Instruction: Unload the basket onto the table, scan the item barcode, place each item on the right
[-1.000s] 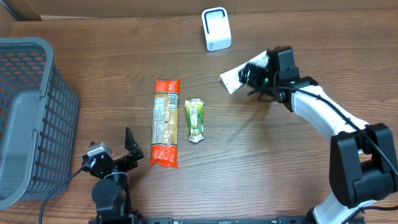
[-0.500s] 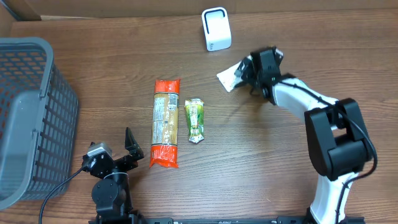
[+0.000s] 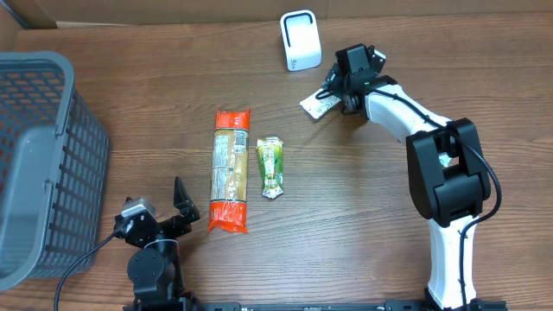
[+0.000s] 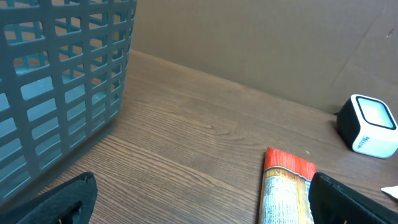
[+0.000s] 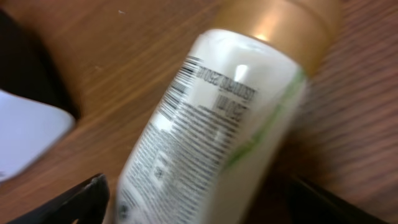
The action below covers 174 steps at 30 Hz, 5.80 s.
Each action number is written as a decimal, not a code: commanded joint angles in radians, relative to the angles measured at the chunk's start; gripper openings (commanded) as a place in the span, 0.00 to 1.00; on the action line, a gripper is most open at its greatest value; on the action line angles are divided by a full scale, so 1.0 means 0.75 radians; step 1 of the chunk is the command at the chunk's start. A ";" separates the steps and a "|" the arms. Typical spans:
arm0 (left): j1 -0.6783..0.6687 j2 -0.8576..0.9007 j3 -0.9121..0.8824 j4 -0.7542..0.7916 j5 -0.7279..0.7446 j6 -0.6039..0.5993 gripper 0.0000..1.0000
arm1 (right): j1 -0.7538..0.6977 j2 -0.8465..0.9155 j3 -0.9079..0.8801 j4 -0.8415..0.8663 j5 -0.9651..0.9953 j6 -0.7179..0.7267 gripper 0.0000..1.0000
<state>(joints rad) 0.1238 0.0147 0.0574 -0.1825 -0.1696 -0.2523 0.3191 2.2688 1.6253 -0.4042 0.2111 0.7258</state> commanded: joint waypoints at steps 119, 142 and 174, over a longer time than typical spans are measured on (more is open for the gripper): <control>-0.008 -0.014 -0.001 0.000 -0.019 0.022 1.00 | 0.190 -0.139 0.302 0.288 0.559 -1.826 0.04; -0.008 -0.014 -0.001 0.000 -0.019 0.022 1.00 | 0.157 0.162 0.302 0.732 0.712 -2.227 0.04; -0.008 -0.014 -0.001 0.000 -0.019 0.022 1.00 | -0.006 -0.643 0.275 -1.089 -0.435 -1.002 0.04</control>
<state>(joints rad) 0.1238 0.0147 0.0574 -0.1825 -0.1692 -0.2523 0.3527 1.7283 1.8629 -1.1637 0.0406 -0.1074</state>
